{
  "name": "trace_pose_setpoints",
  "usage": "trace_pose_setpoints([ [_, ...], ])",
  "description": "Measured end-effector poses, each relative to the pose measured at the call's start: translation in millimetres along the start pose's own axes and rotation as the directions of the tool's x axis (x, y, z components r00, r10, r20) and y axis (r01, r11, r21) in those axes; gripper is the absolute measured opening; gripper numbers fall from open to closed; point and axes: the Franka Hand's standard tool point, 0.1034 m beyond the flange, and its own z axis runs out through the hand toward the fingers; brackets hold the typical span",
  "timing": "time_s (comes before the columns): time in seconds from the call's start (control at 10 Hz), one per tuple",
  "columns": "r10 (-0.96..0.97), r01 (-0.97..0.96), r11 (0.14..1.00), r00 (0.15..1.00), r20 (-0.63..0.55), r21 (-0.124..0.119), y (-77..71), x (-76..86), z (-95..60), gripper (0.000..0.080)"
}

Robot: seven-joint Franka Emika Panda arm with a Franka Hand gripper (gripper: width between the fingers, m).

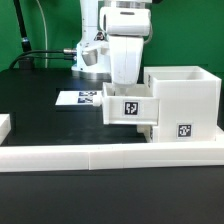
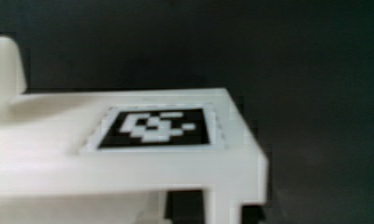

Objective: Assemble drawer

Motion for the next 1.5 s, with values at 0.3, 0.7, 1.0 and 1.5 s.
trace_pose_setpoints([
  [0.3, -0.002, 0.002, 1.0, 1.0, -0.001, -0.001, -0.2, 2.5, 0.4, 0.0042],
  [0.7, -0.024, 0.024, 1.0, 1.0, -0.002, -0.003, 0.2, 1.6, 0.7, 0.0042],
  [1.0, -0.022, 0.022, 1.0, 1.0, -0.002, -0.004, 0.7, 2.3, 0.6, 0.0042],
  [1.5, -0.051, 0.051, 0.999, 0.999, -0.002, -0.008, 1.2, 2.3, 1.9, 0.0042],
])
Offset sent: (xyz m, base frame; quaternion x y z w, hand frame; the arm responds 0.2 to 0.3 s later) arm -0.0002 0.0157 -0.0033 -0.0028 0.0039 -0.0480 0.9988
